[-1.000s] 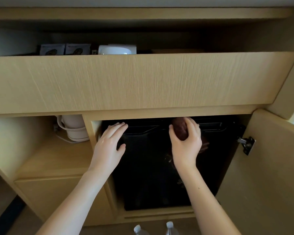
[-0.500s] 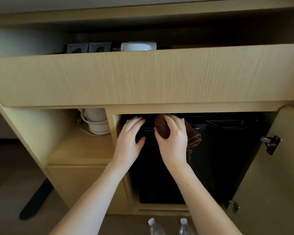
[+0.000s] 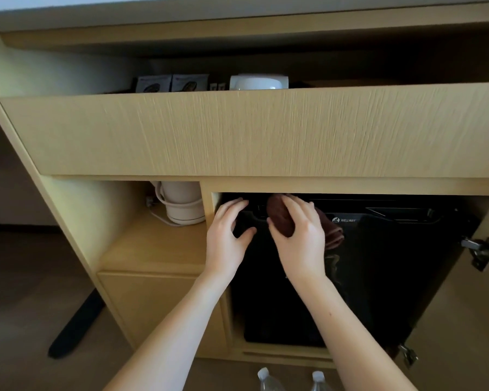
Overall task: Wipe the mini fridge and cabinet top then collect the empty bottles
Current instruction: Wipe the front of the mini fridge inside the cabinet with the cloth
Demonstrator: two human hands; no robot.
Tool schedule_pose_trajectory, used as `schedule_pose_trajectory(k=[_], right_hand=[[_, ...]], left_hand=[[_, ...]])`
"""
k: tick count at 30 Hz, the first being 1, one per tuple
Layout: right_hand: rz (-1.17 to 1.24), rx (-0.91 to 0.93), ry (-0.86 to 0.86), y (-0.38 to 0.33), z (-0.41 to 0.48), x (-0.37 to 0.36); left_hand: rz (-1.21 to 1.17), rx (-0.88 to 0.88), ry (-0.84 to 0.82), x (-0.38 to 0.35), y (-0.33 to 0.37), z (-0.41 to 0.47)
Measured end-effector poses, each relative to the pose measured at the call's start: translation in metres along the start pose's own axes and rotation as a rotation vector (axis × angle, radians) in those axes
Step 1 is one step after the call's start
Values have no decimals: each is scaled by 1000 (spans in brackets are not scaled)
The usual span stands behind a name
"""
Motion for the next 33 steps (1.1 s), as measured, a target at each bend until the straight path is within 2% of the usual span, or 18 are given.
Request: schedule_pose_trajectory(k=[5, 11, 15, 19, 21, 25, 28, 30, 33], right_hand=[[-56, -133, 179, 15, -5, 23], [51, 18, -37, -23, 3, -28], [-12, -50, -6, 2, -2, 9], [-18, -243, 139, 41, -1, 67], [-34, -297, 201, 49, 1, 79], [-41, -187, 124, 38, 6, 66], [-3, -194, 71, 52, 6, 80], [18, -274, 154, 72, 0, 106], [64, -355, 252, 88, -9, 126]], left_hand=[[-14, -1, -26, 1, 0, 0], [69, -55, 51, 3, 7, 1], [78, -37, -7, 2, 1, 2], [189, -27, 20, 0, 7, 0], [300, -85, 21, -6, 16, 0], [487, -235, -41, -43, 48, 2], [473, -283, -109, -77, 71, -3], [393, -228, -160, -89, 76, -6], [348, -170, -131, -92, 77, -8]])
Point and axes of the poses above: each hand's wrist, its own z-axis towards the middle knuckle, its own x-axis out of the back of the hand, y = z × x, the point moved 6 cm from there along z, towards the middle knuckle, and after that the axes turned 13 degrees about x, right-handed, at the moved point
